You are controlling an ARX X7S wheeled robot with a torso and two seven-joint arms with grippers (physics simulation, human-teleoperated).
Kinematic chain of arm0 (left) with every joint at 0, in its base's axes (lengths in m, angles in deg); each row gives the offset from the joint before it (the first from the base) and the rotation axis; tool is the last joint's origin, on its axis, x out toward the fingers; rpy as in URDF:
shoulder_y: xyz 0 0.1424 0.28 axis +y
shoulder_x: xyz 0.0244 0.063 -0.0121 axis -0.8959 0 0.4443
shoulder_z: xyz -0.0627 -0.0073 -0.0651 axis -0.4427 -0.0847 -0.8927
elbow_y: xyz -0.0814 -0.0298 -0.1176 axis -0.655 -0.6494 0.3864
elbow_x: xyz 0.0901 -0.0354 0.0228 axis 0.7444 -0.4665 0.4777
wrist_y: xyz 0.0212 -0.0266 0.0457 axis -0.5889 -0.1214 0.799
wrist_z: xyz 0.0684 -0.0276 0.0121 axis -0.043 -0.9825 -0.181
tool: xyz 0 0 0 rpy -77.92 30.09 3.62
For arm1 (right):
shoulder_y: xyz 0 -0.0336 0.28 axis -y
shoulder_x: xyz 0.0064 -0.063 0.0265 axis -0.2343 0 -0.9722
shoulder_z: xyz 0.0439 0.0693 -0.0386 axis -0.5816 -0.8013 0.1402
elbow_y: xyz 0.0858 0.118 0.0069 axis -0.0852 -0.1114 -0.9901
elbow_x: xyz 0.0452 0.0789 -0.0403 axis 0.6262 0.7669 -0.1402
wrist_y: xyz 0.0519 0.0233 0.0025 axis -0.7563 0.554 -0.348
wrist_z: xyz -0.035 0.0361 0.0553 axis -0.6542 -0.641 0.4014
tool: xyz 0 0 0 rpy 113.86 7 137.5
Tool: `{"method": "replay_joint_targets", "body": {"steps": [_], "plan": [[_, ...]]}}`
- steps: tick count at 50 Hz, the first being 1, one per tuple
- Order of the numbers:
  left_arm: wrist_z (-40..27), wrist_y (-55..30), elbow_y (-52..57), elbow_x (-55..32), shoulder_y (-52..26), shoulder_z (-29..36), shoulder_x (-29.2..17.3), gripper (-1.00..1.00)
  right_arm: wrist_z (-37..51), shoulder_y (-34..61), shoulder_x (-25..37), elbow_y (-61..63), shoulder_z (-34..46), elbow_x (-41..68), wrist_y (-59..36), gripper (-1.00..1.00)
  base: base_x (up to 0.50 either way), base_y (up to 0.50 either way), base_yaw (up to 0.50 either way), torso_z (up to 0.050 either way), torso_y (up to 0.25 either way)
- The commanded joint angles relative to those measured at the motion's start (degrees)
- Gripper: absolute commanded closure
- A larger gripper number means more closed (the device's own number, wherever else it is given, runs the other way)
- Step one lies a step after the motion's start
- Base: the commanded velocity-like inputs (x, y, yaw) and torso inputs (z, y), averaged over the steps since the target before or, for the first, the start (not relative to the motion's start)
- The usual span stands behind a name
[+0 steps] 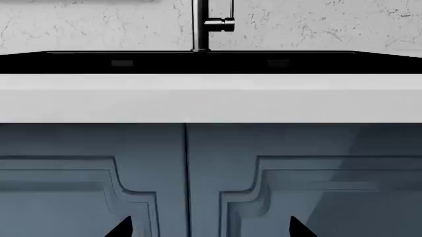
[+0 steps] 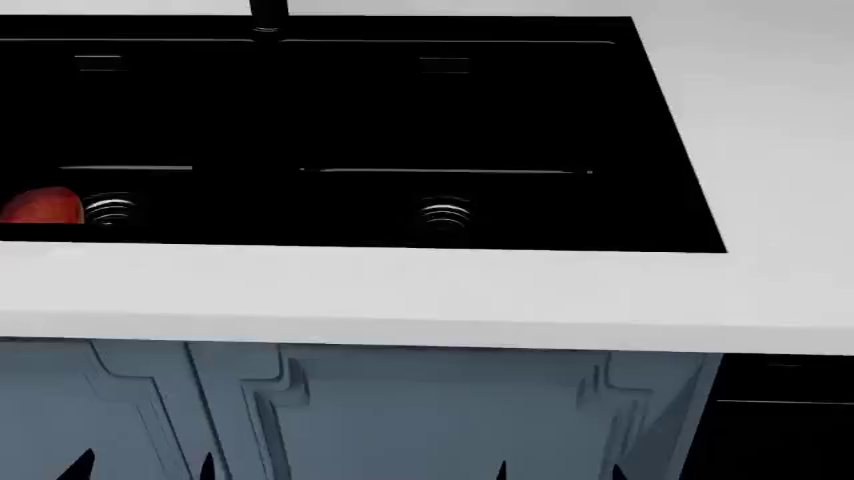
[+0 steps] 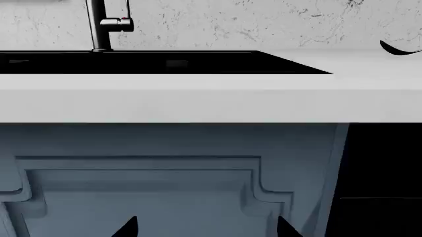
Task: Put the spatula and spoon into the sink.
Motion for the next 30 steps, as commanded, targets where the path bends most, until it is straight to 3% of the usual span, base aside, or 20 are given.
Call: {"method": "replay_joint_targets", "body": {"steps": [1, 30], "plan": [[-1.0, -0.1, 0.1, -0.9, 0.0, 1.0, -0.9, -1.0, 1.0, 0.1, 0.8, -0.2, 1.0, 0.8, 0.1, -1.0, 0.0, 0.0, 0.0, 0.0, 0.0], [-4.5, -2.8, 0.1, -2.8, 0.1, 3.3, -3.1, -1.0, 3.5, -1.0, 2.9, 1.1, 3.5, 2.3, -0.5, -1.0, 0.0, 0.0, 0.0, 0.0, 0.0]]}}
